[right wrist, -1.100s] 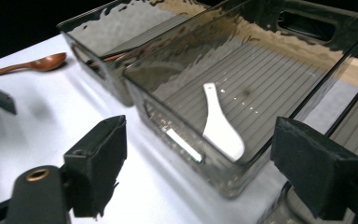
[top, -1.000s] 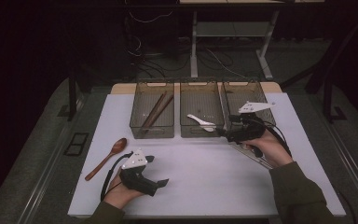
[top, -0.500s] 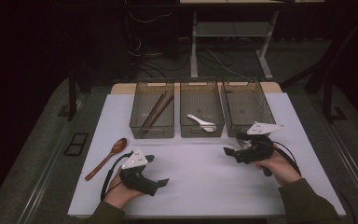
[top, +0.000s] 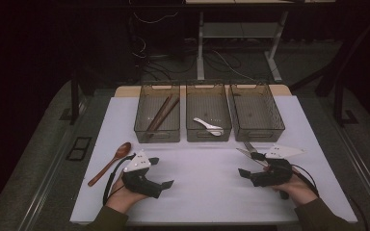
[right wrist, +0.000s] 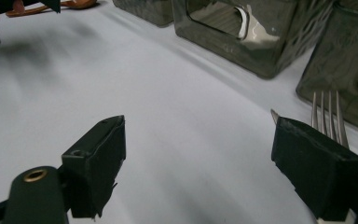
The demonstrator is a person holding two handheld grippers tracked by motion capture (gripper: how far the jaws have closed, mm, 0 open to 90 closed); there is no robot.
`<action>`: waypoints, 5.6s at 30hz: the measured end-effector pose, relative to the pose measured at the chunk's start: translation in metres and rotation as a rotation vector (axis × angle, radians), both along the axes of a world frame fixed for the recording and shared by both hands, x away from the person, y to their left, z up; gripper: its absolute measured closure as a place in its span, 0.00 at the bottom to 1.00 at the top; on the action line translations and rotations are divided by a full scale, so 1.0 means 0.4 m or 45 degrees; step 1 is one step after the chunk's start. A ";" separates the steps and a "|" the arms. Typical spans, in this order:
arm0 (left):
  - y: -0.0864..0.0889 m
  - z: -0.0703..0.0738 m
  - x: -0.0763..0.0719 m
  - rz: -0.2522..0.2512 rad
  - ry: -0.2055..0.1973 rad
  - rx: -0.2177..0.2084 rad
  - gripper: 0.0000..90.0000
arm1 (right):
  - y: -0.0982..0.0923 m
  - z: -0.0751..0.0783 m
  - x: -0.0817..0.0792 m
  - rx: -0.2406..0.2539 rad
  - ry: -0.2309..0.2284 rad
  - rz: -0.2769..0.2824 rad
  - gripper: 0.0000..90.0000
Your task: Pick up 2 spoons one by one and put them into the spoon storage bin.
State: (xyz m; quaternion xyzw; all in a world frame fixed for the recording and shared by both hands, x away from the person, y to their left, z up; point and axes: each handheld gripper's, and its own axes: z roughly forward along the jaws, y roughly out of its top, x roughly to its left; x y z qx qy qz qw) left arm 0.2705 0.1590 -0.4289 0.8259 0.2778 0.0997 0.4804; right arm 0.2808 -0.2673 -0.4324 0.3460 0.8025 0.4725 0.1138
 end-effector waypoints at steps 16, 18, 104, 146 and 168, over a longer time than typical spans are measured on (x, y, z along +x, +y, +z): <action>0.094 0.043 0.051 0.179 0.016 0.029 0.36 | -0.070 -0.018 -0.057 0.002 0.021 -0.053 0.19; 0.110 0.050 0.064 0.211 0.007 0.036 0.41 | -0.068 -0.019 -0.057 -0.003 0.022 -0.051 0.19; 0.187 0.047 0.140 0.310 0.150 0.135 0.93 | -0.052 -0.023 -0.059 -0.092 -0.021 -0.013 0.19; -0.258 0.223 0.361 0.038 -0.095 0.021 0.93 | -0.054 -0.020 -0.059 -0.067 -0.018 -0.013 0.19; -0.423 0.206 0.528 0.071 -0.094 -0.009 0.93 | -0.060 -0.020 -0.061 -0.049 -0.018 -0.008 0.19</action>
